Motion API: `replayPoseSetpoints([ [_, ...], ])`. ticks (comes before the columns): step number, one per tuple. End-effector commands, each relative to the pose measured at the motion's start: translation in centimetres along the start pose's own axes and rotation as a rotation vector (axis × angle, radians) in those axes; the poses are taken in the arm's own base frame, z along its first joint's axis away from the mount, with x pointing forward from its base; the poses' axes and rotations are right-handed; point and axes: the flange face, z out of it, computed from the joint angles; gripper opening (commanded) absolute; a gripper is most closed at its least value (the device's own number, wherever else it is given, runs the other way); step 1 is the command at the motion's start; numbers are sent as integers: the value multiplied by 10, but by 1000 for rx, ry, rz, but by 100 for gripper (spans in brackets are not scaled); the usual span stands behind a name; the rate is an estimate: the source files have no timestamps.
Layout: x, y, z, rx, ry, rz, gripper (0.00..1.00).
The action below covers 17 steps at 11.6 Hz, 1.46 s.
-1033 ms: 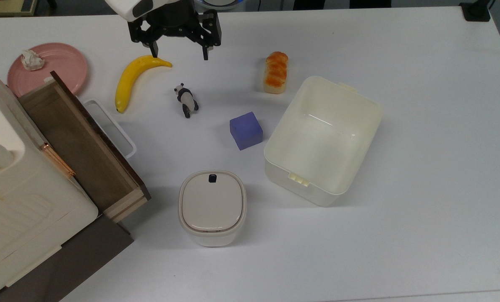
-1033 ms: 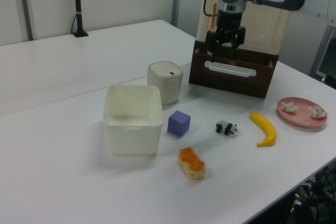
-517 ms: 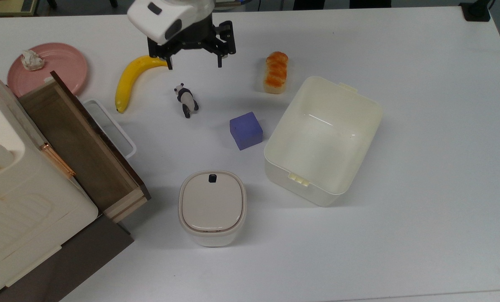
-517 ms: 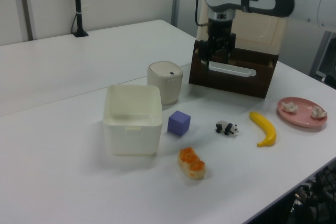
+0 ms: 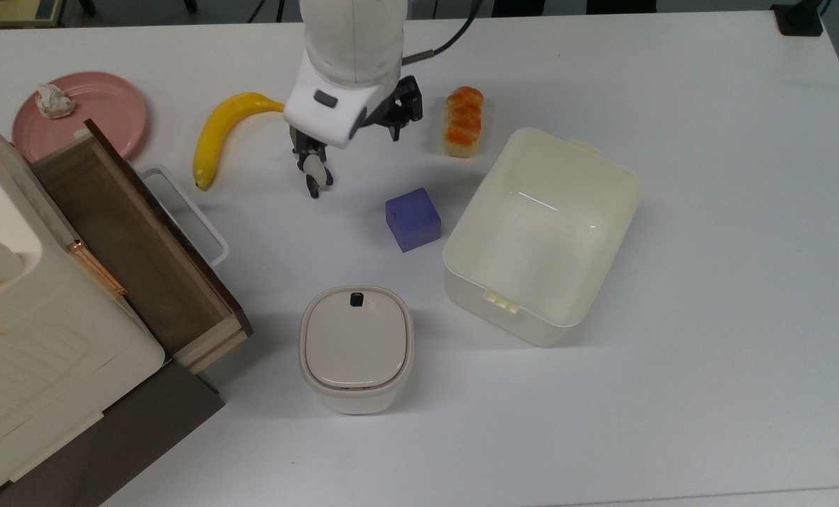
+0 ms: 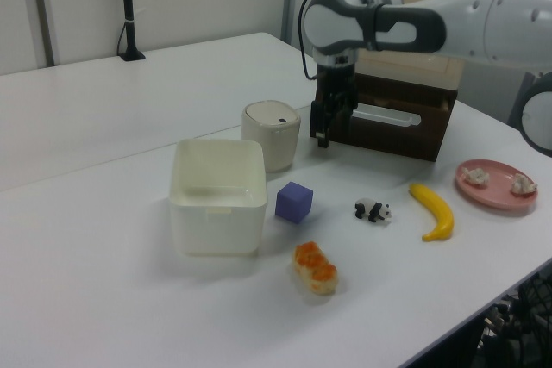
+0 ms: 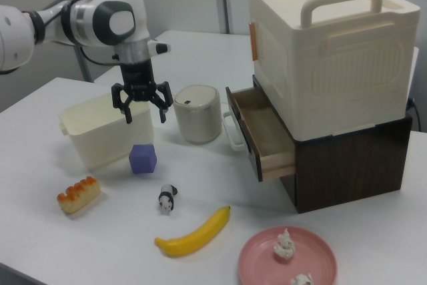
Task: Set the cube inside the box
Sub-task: 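Lower the gripper around the purple cube and close on it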
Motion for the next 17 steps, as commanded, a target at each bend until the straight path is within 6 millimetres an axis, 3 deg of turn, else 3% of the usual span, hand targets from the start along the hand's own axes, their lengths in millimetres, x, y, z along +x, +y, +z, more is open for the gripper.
replayPoseSetpoints([
  [1,15,-20,44,-27,8,-131,98],
  [3,21,-35,82,-36,13,-164,97],
  [6,28,-48,116,-41,13,-216,97],
  [13,58,-78,157,-72,54,-191,94],
  [14,59,-80,160,-74,52,-195,87],
  [17,58,-80,154,-84,50,-216,28],
])
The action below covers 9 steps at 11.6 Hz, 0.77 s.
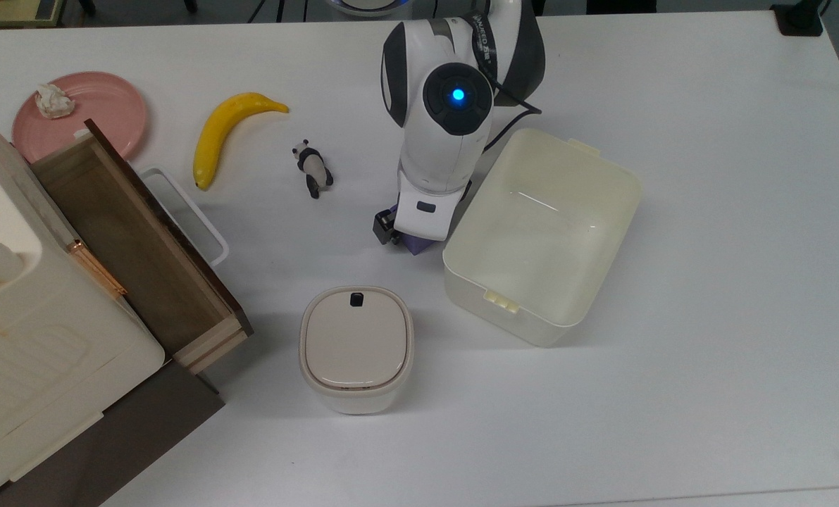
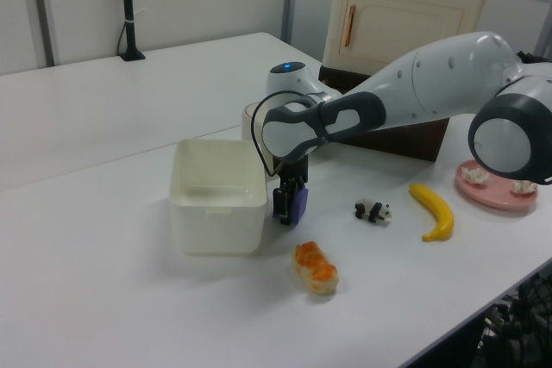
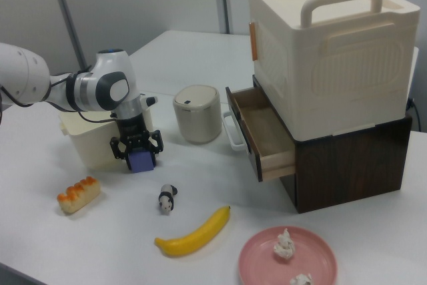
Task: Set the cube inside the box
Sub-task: 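Lower the gripper around the purple cube and close on it, then lift the purple cube and carry it over the cream box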
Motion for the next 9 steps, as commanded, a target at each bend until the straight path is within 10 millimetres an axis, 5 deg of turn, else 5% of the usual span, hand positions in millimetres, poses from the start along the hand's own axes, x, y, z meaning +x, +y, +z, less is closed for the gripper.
replayPoseSetpoints([
  [1,-6,1,-25,-27,29,-13,28],
  [4,-32,28,-74,4,7,-57,28],
  [9,-10,19,-164,18,142,70,28],
])
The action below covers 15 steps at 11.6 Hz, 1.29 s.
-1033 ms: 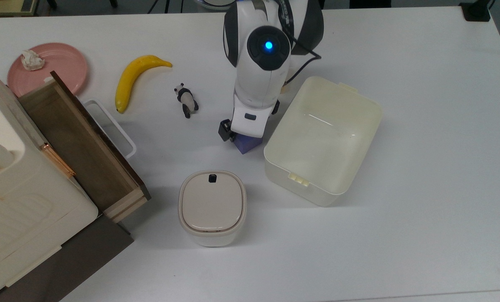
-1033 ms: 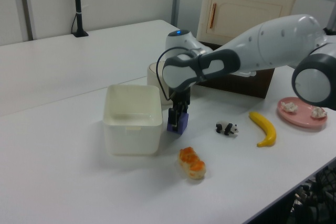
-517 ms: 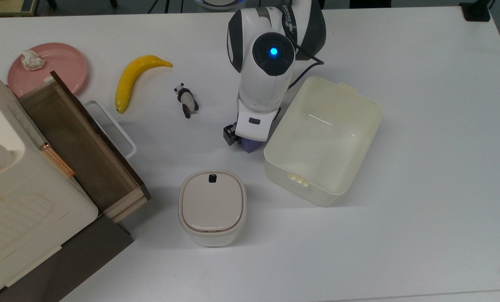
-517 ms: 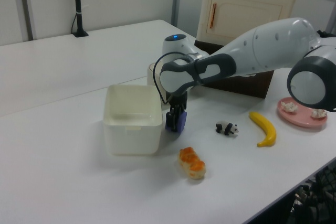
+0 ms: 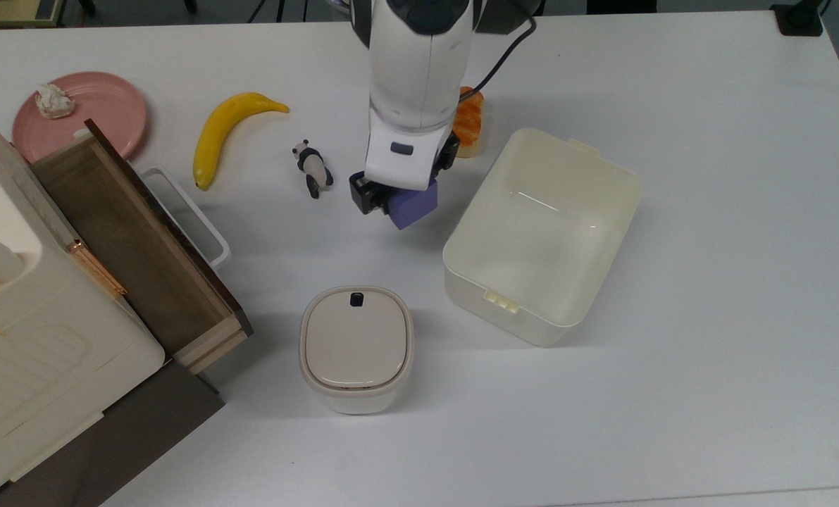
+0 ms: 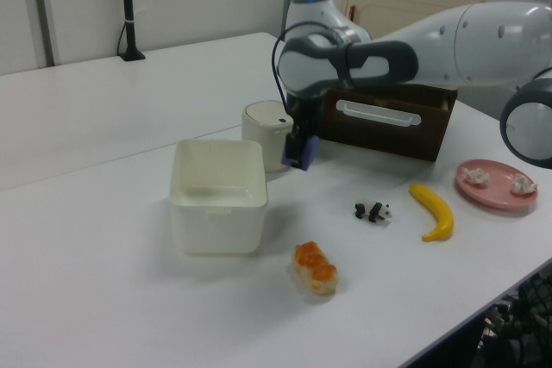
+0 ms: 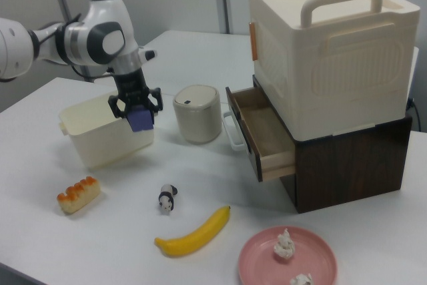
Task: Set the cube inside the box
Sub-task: 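Lift the purple cube and carry it over the cream box, then lower the cube into the box and open the gripper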
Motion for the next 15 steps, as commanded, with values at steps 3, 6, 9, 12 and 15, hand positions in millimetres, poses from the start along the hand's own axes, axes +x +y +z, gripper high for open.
replayPoseSetpoints([
  [3,45,-54,-59,33,124,157,36],
  [6,76,-93,-39,16,154,163,44],
  [9,95,-119,-4,-31,126,158,100],
  [12,89,-114,-19,-30,138,215,100],
  [15,59,-71,-57,-33,145,280,100],
])
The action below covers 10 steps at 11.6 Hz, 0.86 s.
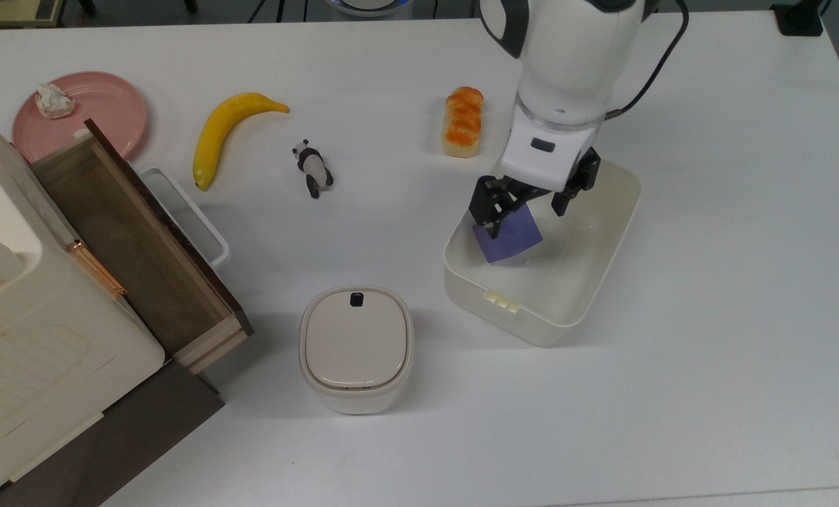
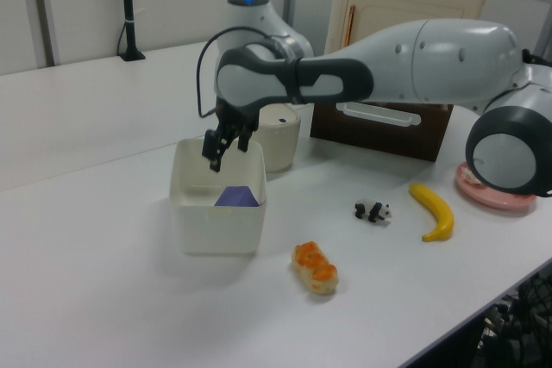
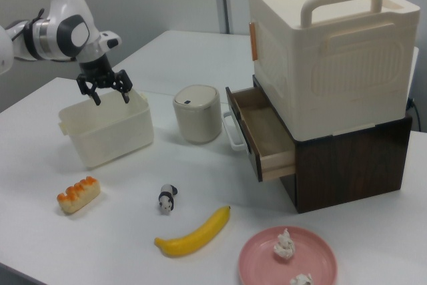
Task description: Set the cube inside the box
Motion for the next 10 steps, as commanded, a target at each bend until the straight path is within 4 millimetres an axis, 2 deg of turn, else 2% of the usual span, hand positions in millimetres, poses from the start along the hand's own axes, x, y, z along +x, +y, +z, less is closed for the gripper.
replayPoseSetpoints([
  [1,-29,61,-49,-11,-51,100,100],
  [4,-62,121,-67,-31,-155,270,100],
  [6,-85,160,-82,-90,-160,441,100],
  [7,-98,177,-85,-115,-167,465,100],
  [8,-103,192,-85,-122,-170,484,100],
  [10,-106,201,-83,-121,-171,491,100],
])
